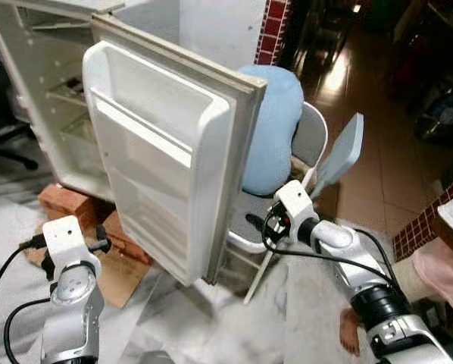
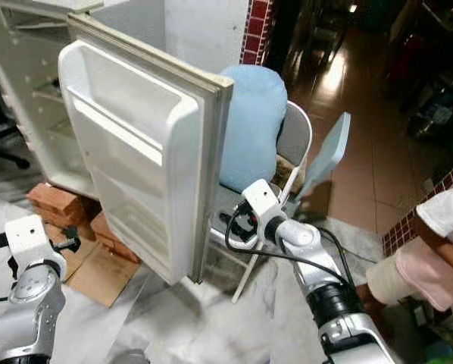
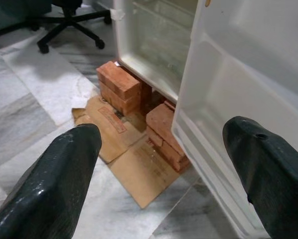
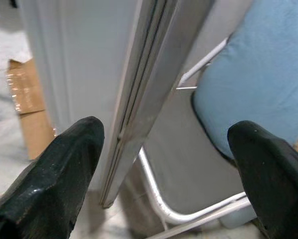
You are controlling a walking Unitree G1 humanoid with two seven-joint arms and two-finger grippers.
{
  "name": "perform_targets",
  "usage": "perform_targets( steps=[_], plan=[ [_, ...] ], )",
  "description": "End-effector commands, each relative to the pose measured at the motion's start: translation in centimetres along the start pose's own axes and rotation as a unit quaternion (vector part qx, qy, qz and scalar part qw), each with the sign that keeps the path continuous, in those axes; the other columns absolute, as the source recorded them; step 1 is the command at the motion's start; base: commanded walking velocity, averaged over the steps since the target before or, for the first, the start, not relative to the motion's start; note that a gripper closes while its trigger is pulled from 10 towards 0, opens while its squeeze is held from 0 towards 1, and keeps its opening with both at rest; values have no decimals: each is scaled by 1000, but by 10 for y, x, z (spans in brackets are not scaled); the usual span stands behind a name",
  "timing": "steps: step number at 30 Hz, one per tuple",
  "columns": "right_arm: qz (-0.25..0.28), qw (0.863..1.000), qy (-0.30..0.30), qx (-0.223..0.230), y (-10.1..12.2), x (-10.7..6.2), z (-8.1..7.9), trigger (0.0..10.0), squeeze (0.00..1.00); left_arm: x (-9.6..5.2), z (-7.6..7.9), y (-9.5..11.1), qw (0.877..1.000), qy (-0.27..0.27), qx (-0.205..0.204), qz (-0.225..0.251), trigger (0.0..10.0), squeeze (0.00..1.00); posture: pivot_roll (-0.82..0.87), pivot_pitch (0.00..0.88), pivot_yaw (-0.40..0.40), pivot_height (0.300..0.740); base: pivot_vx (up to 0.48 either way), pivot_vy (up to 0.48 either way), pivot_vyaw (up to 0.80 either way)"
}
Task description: Restocking fridge
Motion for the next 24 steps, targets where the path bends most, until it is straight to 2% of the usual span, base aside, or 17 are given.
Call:
perform_targets(
  steps=[1,6,11,18,24],
  plan=[
    [21,999,-29,-5,15,1,14,10000,0,1,5,1,1000,-7,-2,2,10000,0,100,0,-84,740,398,270,0],
    [28,998,-59,-8,20,1,22,10000,0,1,6,1,1000,-8,0,5,10000,0,100,0,-86,740,406,212,0],
    [18,994,-107,-16,18,0,36,10000,0,-2,3,-2,1000,-3,-1,2,10000,0,105,0,-91,740,0,0,0],
    [2,992,-126,-16,13,0,42,10000,0,-3,-1,-3,1000,3,-2,-1,10000,0,109,0,-94,740,0,0,0],
    [17,989,-148,-6,22,4,50,10000,0,-4,-2,-4,1000,10,-8,-2,10000,0,110,0,-93,740,0,0,0]
  ],
)
Point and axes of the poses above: a point about 5 cm out from each wrist's last joint towards the gripper, its own x axis pointing out of the wrist towards the gripper, its own y axis along the axis of the wrist's last joint, z = x × y, the point moved 6 cm from there along x, pointing out of the wrist towards the gripper, and after that the axes turned 11 degrees about -x, right-handed, at the moved point
